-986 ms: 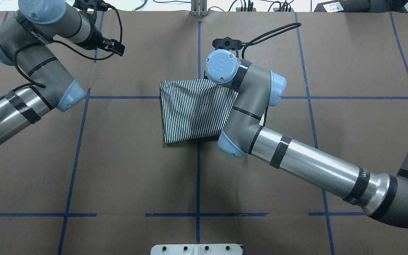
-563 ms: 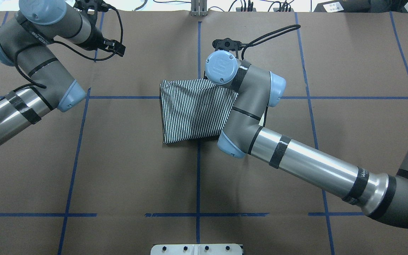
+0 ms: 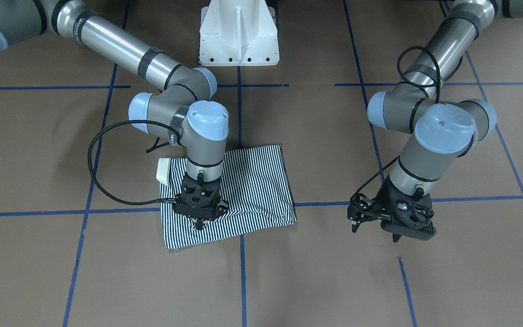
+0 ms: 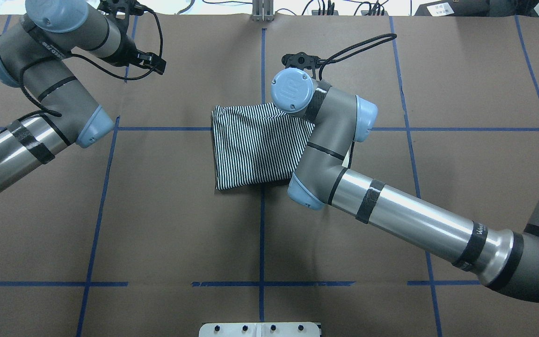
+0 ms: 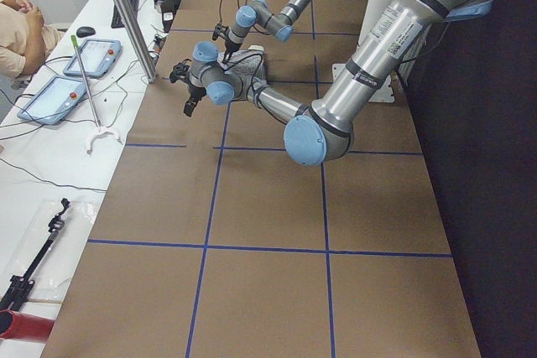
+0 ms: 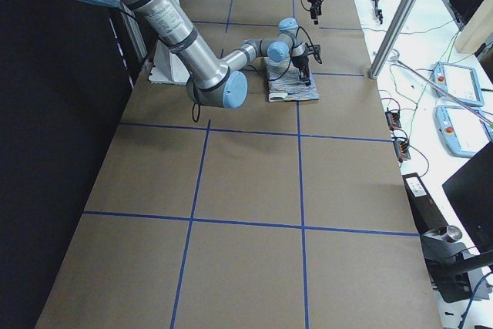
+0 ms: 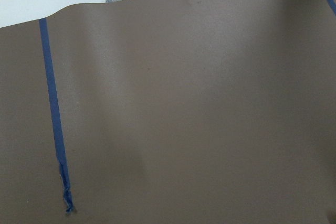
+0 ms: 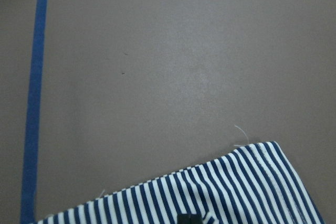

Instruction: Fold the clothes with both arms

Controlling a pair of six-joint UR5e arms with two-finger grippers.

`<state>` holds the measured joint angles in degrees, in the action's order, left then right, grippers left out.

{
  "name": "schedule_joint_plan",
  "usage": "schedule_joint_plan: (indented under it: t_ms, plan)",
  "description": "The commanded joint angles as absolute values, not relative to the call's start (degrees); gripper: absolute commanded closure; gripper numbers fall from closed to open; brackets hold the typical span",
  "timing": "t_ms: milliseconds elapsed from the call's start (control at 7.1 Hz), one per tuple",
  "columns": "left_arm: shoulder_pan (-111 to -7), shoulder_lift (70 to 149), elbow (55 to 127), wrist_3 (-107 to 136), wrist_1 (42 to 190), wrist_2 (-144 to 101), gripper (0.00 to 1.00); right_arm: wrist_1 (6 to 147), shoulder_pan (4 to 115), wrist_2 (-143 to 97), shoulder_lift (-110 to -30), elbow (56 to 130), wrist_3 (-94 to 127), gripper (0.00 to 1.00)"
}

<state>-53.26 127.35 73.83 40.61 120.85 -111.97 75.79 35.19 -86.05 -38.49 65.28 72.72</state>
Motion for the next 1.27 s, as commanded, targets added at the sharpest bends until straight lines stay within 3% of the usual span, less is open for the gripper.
schedule_joint_plan:
  t_ms: [0,282,423,563,845,1127]
  plan:
    - [-53.26,127.44,73.83,40.61,120.85,-111.97,0.0,77.69,36.56,-86.04,-37.88,65.39,72.07,1.0]
    - [-53.09,127.62,73.92,42.7,120.94,-111.97,0.0,77.61,36.74,-86.04,-37.88,65.13,71.98,1.0]
    - [-53.0,127.62,74.09,43.32,120.94,-111.97,0.0,77.35,36.65,-85.96,-37.97,65.13,71.2,0.41]
    - [-53.0,127.44,74.35,43.42,121.29,-111.97,0.0,77.0,36.65,-86.13,-37.71,65.47,69.63,0.0]
    - [-53.0,126.04,78.29,43.33,121.3,-111.97,0.0,77.51,38.22,-92.58,-37.44,68.88,66.38,0.0]
    - [-53.7,122.46,86.52,42.37,115.36,-113.02,0.0,83.18,41.65,-100.26,-42.5,81.13,63.04,0.0]
